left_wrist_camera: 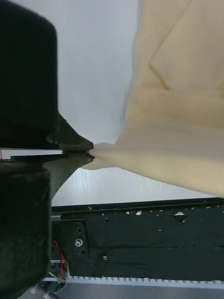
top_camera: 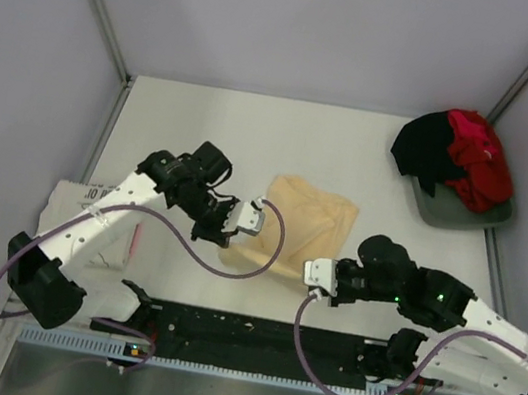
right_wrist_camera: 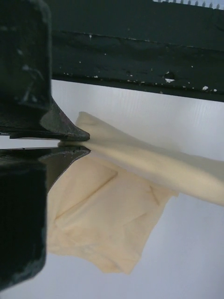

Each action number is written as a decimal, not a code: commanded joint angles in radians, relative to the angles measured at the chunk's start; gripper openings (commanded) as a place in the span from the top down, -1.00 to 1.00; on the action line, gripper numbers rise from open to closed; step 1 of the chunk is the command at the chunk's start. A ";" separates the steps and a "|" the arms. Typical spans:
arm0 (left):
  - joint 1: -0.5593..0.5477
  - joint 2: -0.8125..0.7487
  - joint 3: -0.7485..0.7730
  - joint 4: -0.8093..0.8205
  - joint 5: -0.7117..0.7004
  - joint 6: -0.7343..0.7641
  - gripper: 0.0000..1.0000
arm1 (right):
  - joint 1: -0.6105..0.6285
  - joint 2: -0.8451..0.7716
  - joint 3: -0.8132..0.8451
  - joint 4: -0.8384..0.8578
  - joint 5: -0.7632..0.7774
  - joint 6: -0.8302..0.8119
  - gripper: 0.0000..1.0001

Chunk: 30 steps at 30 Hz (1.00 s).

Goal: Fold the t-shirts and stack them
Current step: Fold the long partially folded tshirt into a neat square

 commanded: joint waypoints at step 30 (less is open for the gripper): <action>0.058 0.887 0.862 0.263 -0.338 -0.420 1.00 | -0.820 0.571 0.061 0.323 -0.006 0.203 1.00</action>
